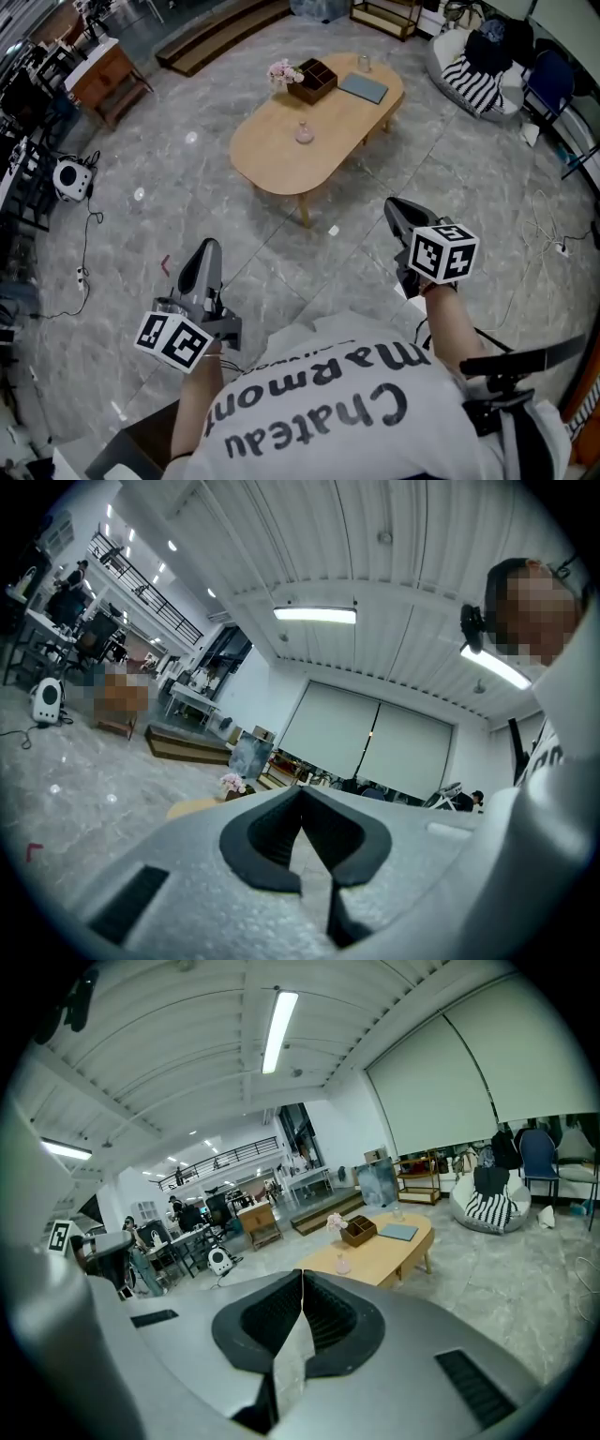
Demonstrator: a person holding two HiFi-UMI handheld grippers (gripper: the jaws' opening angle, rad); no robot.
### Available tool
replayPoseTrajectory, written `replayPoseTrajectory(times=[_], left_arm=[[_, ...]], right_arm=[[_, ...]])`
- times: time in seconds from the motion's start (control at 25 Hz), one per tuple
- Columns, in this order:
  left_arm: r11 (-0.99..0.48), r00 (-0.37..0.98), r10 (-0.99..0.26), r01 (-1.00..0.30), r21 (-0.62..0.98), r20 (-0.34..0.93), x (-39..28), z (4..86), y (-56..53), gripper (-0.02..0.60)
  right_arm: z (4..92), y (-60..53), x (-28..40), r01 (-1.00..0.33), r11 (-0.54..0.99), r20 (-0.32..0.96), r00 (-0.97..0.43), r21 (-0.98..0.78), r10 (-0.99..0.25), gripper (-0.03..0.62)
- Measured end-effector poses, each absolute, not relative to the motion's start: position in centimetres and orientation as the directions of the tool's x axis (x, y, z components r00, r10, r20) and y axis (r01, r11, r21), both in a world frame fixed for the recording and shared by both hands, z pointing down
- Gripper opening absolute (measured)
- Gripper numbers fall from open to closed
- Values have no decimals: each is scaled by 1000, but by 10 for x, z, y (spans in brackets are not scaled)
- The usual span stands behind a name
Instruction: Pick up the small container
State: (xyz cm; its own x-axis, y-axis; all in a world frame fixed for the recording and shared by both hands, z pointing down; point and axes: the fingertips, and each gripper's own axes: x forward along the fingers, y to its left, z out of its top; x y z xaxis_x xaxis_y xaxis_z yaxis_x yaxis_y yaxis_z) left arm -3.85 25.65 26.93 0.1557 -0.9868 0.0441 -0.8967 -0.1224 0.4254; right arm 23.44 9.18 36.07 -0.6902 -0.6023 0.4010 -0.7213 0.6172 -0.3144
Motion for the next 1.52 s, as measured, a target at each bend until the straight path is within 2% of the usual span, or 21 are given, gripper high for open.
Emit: replayPoseTrajectory(times=[0.52,0.92,1.52], left_arm=[[-105,176,-978,-879,465,112,-34,293,257,14],[-212,248,-969,-867,451,22,-37,267,217,14],[-235,283,-959,-838,492,25,-97,273,134,14]], right_arm=[[388,102,225,-714,606,453,-696,-352,-558,14],[383,81,223,-744,582,458,-664,-328,-591,14],[387,16,178,-786,536,498,-614,-308,-612,14]])
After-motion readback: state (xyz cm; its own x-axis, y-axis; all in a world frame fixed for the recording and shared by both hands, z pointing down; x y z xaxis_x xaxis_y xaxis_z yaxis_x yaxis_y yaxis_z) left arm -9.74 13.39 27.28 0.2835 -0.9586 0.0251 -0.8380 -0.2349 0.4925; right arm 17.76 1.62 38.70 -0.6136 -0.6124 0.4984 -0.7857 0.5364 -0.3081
